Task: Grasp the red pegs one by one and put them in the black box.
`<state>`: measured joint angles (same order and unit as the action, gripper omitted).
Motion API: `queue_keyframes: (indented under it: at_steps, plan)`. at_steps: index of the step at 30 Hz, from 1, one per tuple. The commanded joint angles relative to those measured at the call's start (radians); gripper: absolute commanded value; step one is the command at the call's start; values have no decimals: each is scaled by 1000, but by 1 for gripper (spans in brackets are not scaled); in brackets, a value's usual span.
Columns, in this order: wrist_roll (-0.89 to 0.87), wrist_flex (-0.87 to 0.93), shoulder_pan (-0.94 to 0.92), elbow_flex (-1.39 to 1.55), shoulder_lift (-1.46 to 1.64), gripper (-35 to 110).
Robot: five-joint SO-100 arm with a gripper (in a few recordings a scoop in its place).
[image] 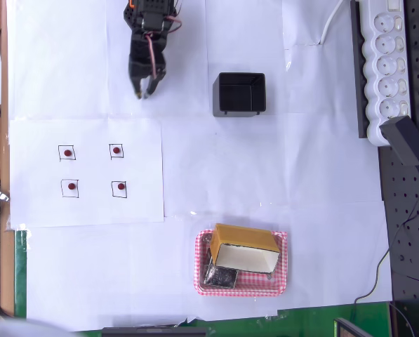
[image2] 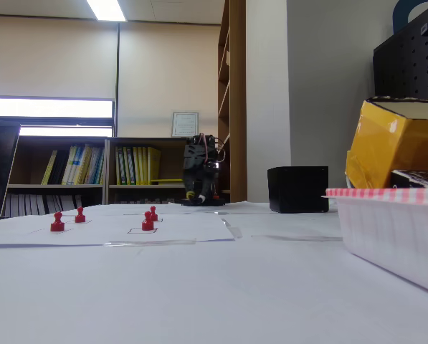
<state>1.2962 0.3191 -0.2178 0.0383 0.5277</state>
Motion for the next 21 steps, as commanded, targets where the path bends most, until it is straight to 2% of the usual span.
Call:
queue_keyframes:
  at_steps: [1,9,13,18,21]
  plan:
    - [-5,-270,-54,-2,210,4]
    - [54,-795,-94,38,638,6]
    - [123,-847,-87,161,805,9]
    - [146,-1011,-69,281,1026,12]
    - [150,-1039,-72,360,1120,13]
